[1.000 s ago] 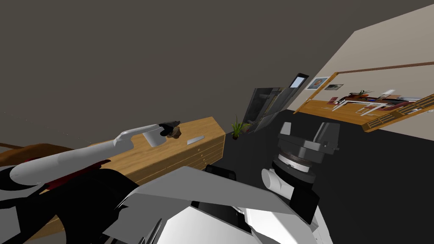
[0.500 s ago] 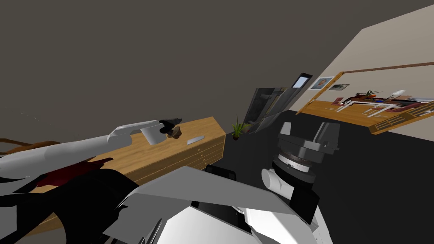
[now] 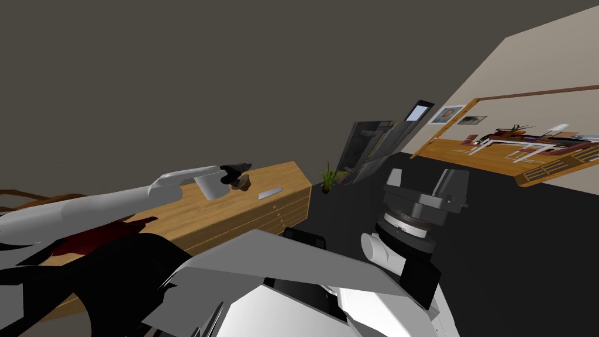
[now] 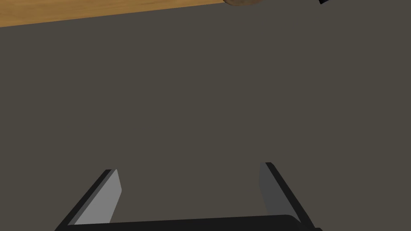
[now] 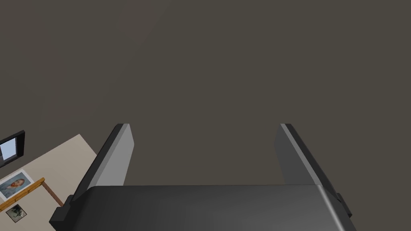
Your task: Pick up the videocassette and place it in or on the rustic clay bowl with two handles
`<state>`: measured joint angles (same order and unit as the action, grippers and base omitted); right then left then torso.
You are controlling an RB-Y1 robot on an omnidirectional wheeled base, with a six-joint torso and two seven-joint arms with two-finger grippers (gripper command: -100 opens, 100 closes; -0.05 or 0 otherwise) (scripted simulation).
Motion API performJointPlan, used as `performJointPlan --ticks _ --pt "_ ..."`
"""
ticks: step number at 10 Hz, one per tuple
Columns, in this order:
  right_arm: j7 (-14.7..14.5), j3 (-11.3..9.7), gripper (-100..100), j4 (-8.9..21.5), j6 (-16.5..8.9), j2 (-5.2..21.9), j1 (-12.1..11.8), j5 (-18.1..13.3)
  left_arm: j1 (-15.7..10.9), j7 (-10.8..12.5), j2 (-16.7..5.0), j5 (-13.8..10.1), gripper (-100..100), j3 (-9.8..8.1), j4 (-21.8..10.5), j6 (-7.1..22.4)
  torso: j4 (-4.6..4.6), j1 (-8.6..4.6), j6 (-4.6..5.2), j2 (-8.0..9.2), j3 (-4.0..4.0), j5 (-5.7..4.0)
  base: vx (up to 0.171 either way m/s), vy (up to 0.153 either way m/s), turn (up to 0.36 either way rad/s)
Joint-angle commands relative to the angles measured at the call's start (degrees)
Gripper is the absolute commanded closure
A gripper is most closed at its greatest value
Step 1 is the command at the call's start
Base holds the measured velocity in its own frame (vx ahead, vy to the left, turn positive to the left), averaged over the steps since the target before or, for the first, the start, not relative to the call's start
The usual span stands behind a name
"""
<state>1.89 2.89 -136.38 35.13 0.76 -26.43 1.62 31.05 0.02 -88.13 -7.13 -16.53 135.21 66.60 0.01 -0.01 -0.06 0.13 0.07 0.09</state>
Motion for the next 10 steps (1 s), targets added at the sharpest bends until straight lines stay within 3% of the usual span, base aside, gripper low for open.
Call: performJointPlan --ticks 1,4,5,9,10 --pt "0.0 0.0 0 0.0 0.0 0.0 0.0 0.0 0.0 0.0 0.0 0.0 -100 0.01 0.0 0.0 0.00 0.00 0.00 0.00 0.00 0.00 0.007 -0.008 0.025" --pt "0.0 0.0 0 0.0 0.0 0.0 0.0 0.0 0.0 0.0 0.0 0.0 -100 0.01 0.0 0.0 0.00 0.03 0.00 0.02 0.01 0.01 -0.002 0.002 -0.006" --pt "0.0 0.0 0 0.0 0.0 0.0 0.0 0.0 -0.4 0.3 -1.9 -2.6 -100 -1.81 2.0 2.0 0.00 0.01 0.00 0.01 0.00 0.00 0.008 -0.014 0.037" --pt "0.0 0.0 0 0.0 0.0 0.0 0.0 0.0 -1.2 1.0 -5.7 -7.8 -100 -5.47 6.1 5.9 -0.02 -0.11 0.00 -0.07 -0.04 -0.03 0.018 -0.019 0.059" --pt "0.0 0.0 0 0.0 0.0 0.0 0.0 0.0 -1.2 1.0 -5.7 -7.8 -100 -5.47 6.1 5.9 -0.01 -0.04 0.01 -0.04 -0.03 -0.02 -0.010 0.010 -0.032"
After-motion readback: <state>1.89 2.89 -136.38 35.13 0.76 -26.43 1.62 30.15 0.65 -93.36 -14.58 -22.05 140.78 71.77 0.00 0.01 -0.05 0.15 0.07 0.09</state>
